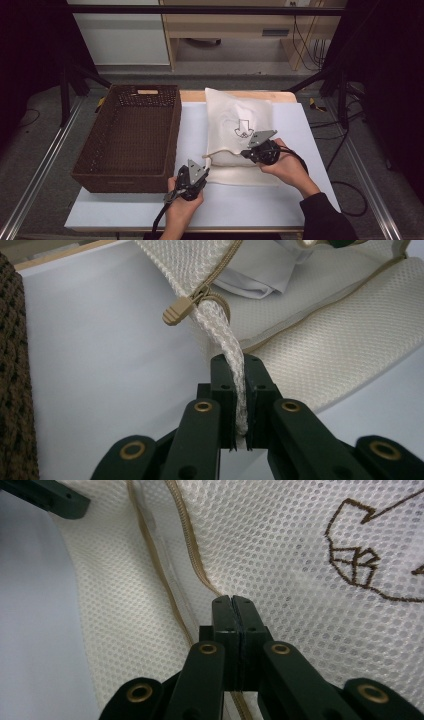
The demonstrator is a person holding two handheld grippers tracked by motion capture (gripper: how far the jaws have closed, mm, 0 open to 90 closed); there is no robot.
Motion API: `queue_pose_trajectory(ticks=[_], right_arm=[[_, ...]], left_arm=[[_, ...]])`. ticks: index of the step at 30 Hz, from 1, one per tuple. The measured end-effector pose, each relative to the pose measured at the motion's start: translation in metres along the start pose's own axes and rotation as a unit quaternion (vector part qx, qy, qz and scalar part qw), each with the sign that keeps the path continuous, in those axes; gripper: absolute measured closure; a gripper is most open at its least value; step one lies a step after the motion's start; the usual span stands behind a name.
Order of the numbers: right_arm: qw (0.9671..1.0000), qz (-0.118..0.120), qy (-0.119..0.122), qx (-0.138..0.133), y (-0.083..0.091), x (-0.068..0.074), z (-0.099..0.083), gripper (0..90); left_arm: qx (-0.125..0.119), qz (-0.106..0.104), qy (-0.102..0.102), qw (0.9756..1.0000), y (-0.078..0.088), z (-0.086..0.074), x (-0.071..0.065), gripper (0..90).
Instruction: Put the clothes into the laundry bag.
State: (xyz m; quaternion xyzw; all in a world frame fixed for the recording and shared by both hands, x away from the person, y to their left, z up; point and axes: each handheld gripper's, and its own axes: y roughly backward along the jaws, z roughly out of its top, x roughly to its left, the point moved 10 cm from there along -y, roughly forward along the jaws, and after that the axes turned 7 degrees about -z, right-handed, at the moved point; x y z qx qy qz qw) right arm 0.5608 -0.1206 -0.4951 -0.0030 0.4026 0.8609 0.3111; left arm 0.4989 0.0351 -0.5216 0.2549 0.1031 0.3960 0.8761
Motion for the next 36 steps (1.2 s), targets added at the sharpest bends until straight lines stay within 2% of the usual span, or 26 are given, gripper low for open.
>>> queue_pose_trajectory(ticks=[10, 14, 19, 23, 25, 30, 31, 36], right_arm=[[0.9999, 0.010, 0.006, 0.000, -0.002, 0.015, -0.001, 90.0], [0.9999, 0.012, 0.008, 0.002, -0.003, 0.021, -0.002, 90.0], [0.9997, 0.013, 0.019, -0.001, -0.004, 0.031, 0.003, 90.0], [0.9996, 0.012, 0.026, 0.008, -0.010, 0.035, 0.001, 90.0], [0.9996, 0.011, 0.024, 0.011, -0.013, 0.035, -0.002, 90.0], [0.9994, 0.002, 0.026, 0.021, -0.022, 0.035, -0.011, 90.0], [0.9993, -0.006, 0.028, 0.022, -0.024, 0.033, -0.012, 90.0], [0.9993, -0.012, 0.026, 0.022, -0.031, 0.032, -0.012, 90.0]], left_arm=[[0.004, -0.006, -0.011, 0.9999, 0.012, -0.009, -0.010, 85.2], [0.012, 0.011, -0.022, 0.9996, 0.016, -0.015, -0.005, 85.2], [0.026, 0.041, -0.042, 0.9979, 0.017, -0.022, 0.002, 85.0], [0.027, 0.042, -0.037, 0.9981, 0.017, -0.026, 0.004, 83.4], [0.022, 0.040, -0.033, 0.9984, 0.018, -0.026, 0.003, 80.0], [0.010, 0.041, -0.025, 0.9988, 0.024, -0.023, 0.001, 62.2], [0.007, 0.039, -0.024, 0.9989, 0.025, -0.022, 0.000, 59.9], [-0.004, 0.030, -0.028, 0.9991, 0.031, -0.014, -0.005, 50.5]])
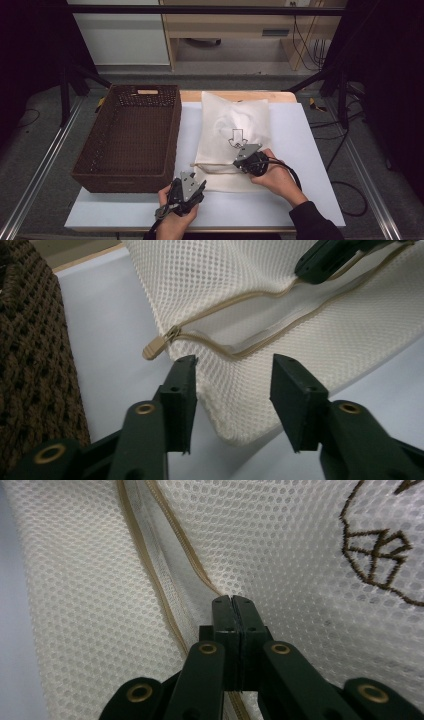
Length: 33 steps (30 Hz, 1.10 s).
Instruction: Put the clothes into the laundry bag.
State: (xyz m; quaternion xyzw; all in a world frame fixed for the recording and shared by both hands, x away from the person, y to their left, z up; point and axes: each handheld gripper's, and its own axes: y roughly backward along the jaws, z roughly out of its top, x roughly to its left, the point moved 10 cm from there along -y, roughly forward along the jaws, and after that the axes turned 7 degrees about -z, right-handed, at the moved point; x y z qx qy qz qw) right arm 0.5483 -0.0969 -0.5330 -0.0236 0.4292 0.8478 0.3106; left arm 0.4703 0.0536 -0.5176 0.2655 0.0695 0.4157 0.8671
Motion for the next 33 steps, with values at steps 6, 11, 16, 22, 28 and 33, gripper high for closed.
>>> queue_pose_trajectory(ticks=[6, 11, 16, 22, 28, 33], right_arm=[[1.0000, -0.007, 0.002, 0.003, -0.005, -0.001, -0.002, 89.5], [0.9999, -0.010, -0.002, -0.007, 0.000, 0.001, 0.002, 77.2], [0.9997, -0.019, 0.000, -0.015, 0.009, 0.004, 0.003, 60.0], [0.9989, -0.035, -0.008, -0.030, 0.024, 0.005, 0.004, 40.5], [0.9971, -0.056, -0.021, -0.047, 0.042, 0.001, 0.007, 21.9], [0.9927, -0.076, -0.063, -0.069, 0.061, -0.009, 0.011, 9.8]], left_arm=[[0.004, -0.017, -0.003, 0.9998, -0.001, 0.005, -0.007, 35.4], [-0.001, -0.028, -0.001, 0.9996, 0.002, 0.014, -0.014, 27.1], [-0.004, -0.036, -0.007, 0.9993, 0.005, 0.023, -0.020, 22.1], [-0.010, -0.046, -0.006, 0.9989, 0.009, 0.033, -0.022, 18.4], [-0.014, -0.061, -0.006, 0.9980, 0.014, 0.045, -0.024, 12.1], [-0.019, -0.072, -0.007, 0.9972, 0.022, 0.059, -0.019, 7.2]])
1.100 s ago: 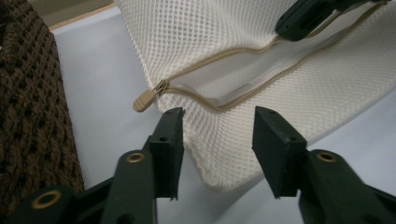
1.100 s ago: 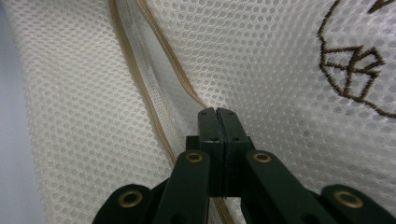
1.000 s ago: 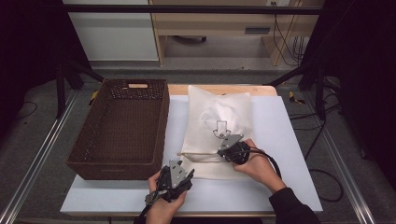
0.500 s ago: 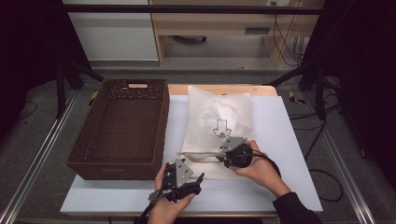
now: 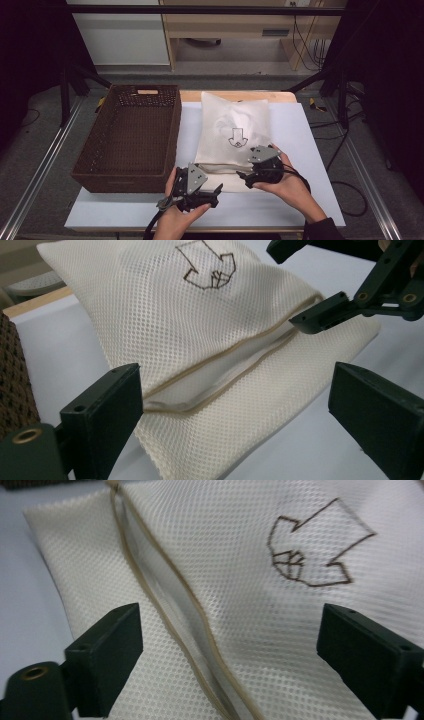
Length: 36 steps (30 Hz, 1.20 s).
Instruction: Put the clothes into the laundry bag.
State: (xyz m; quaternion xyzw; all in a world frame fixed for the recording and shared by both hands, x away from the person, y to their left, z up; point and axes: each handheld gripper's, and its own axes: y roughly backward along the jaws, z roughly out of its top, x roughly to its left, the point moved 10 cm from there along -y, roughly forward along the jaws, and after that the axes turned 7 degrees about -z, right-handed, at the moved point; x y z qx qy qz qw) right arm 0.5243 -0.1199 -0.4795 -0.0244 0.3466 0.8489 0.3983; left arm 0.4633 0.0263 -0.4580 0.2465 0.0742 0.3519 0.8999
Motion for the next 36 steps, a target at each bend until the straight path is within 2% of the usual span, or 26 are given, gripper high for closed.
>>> queue_pose_trajectory(ticks=[2, 4, 6, 9, 14, 19, 27, 30, 33, 36], right_arm=[[0.9998, -0.009, -0.018, -0.007, 0.006, -0.006, 0.003, 7.2], [0.9991, -0.024, -0.031, -0.017, 0.015, -0.015, 0.007, 6.4], [0.9982, -0.036, -0.039, -0.028, 0.024, -0.023, 0.010, 6.3], [0.9966, -0.045, -0.055, -0.041, 0.036, -0.033, 0.014, 5.6], [0.9935, -0.073, -0.077, -0.042, 0.053, -0.052, 0.013, 5.5], [0.9895, -0.091, -0.103, -0.044, 0.064, -0.069, 0.006, 5.5], [0.9838, -0.116, -0.131, -0.039, 0.076, -0.086, -0.015, 5.3], [0.9815, -0.122, -0.143, -0.033, 0.079, -0.091, -0.027, 5.3], [0.9791, -0.129, -0.154, -0.028, 0.082, -0.095, -0.037, 5.3], [0.9764, -0.137, -0.165, -0.025, 0.085, -0.099, -0.049, 5.3]], left_arm=[[0.001, -0.005, -0.006, 1.0000, 0.004, 0.005, 0.002, 4.8], [-0.003, -0.019, 0.000, 0.9998, 0.009, 0.011, 0.004, 4.7], [-0.003, -0.022, 0.001, 0.9997, 0.014, 0.017, 0.007, 4.5], [-0.006, -0.014, -0.012, 0.9998, 0.025, 0.027, 0.016, 4.6], [-0.011, 0.008, -0.032, 0.9994, 0.045, 0.041, 0.038, 4.9], [-0.006, 0.030, -0.034, 0.9990, 0.065, 0.042, 0.064, 5.0], [-0.013, 0.073, -0.010, 0.9972, 0.094, 0.036, 0.110, 5.0], [-0.022, 0.091, 0.004, 0.9956, 0.106, 0.031, 0.132, 5.0], [-0.021, 0.102, 0.023, 0.9943, 0.117, 0.024, 0.147, 4.9], [-0.033, 0.125, 0.036, 0.9910, 0.131, 0.018, 0.164, 5.0]])
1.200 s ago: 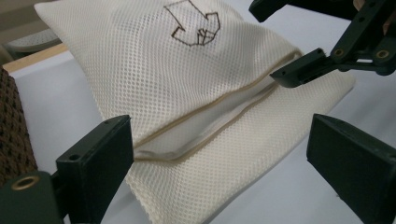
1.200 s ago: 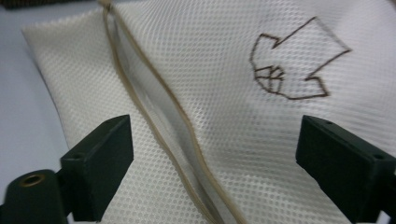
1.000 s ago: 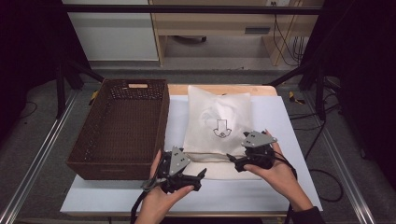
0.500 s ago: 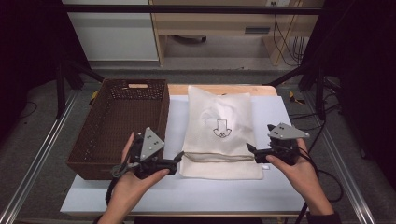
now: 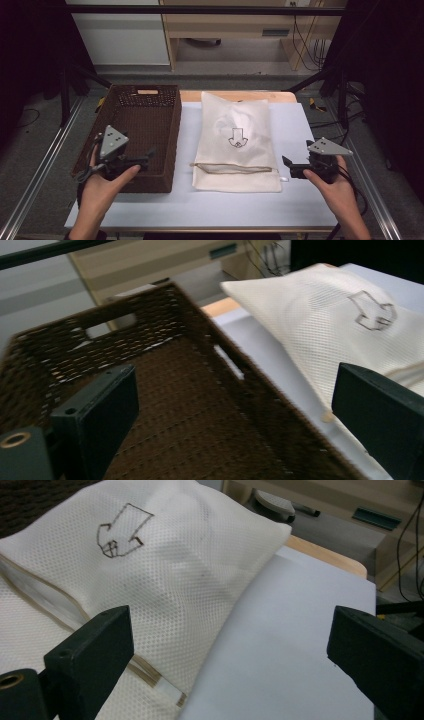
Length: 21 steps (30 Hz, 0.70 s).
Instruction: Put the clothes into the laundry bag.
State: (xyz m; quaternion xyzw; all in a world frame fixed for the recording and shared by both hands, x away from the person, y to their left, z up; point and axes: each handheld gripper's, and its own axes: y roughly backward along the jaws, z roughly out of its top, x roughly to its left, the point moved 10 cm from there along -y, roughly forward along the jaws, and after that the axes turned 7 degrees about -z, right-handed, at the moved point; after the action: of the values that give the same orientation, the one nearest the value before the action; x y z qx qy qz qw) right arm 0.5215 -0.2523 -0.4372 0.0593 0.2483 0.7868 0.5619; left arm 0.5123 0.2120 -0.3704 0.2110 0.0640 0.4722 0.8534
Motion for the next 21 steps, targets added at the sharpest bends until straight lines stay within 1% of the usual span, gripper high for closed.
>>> queue_pose_trajectory(ticks=[3, 8, 11, 13, 14, 18, 21], right_arm=[[0.9999, -0.009, -0.011, 0.006, 0.002, -0.009, -0.012, 5.3], [0.9993, -0.020, -0.030, 0.011, 0.003, -0.021, -0.028, 5.2], [0.9987, -0.024, -0.044, 0.015, 0.003, -0.026, -0.039, 5.0], [0.9981, -0.026, -0.052, 0.018, 0.003, -0.028, -0.046, 5.0], [0.9981, -0.027, -0.052, 0.019, 0.002, -0.029, -0.049, 5.0], [0.9971, -0.031, -0.064, 0.028, 0.000, -0.032, -0.063, 4.9], [0.9962, -0.033, -0.075, 0.030, -0.002, -0.032, -0.069, 4.9]], left_arm=[[-0.006, 0.009, 0.014, 0.9998, 0.008, -0.005, 0.016, 4.6], [-0.010, 0.025, 0.034, 0.9990, 0.020, -0.016, 0.040, 4.3], [-0.016, 0.038, 0.041, 0.9983, 0.027, -0.021, 0.052, 4.2], [-0.022, 0.043, 0.045, 0.9978, 0.032, -0.024, 0.059, 3.5], [-0.025, 0.047, 0.052, 0.9972, 0.036, -0.026, 0.064, 3.5], [-0.037, 0.057, 0.067, 0.9954, 0.044, -0.034, 0.078, 3.2], [-0.046, 0.062, 0.081, 0.9937, 0.049, -0.038, 0.085, 3.2]])
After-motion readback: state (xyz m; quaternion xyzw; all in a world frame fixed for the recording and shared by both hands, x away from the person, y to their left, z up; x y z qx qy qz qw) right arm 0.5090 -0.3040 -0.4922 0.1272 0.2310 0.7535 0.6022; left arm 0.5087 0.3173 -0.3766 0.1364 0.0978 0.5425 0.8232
